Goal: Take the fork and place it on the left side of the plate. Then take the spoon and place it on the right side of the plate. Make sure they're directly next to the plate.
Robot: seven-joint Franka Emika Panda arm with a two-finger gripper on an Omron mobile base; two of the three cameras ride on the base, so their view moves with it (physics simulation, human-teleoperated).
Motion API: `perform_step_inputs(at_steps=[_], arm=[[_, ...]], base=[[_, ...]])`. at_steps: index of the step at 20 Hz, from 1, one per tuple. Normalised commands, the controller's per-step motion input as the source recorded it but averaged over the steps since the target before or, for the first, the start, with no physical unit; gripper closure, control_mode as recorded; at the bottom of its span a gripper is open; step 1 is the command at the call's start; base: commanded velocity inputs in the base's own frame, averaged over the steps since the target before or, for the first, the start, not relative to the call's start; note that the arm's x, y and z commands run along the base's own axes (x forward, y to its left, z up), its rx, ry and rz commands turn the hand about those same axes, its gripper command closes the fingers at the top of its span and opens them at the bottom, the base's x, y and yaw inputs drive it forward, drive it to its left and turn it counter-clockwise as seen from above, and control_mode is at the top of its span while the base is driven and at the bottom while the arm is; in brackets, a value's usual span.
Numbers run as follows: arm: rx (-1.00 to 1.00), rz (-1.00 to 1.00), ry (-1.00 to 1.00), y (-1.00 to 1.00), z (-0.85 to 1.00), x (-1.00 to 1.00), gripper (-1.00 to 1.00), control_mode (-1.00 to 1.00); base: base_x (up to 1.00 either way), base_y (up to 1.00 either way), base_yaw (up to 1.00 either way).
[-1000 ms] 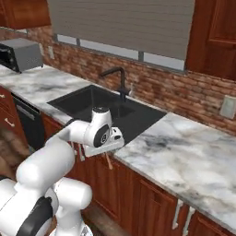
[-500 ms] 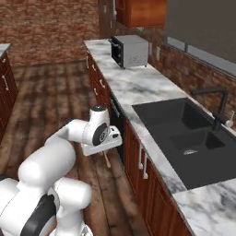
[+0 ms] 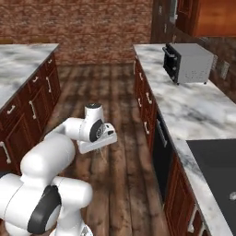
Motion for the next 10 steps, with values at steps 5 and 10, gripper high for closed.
perform_step_inputs(at_steps=[5, 10], arm=[[0.00, 0.00, 0.00, 0.00, 0.00, 0.00, 1.00, 1.00], [0.00, 0.00, 0.00, 0.00, 0.00, 0.00, 1.00, 1.00]], base=[[1.00, 0.59, 0.20], [1.00, 0.30, 0.12]])
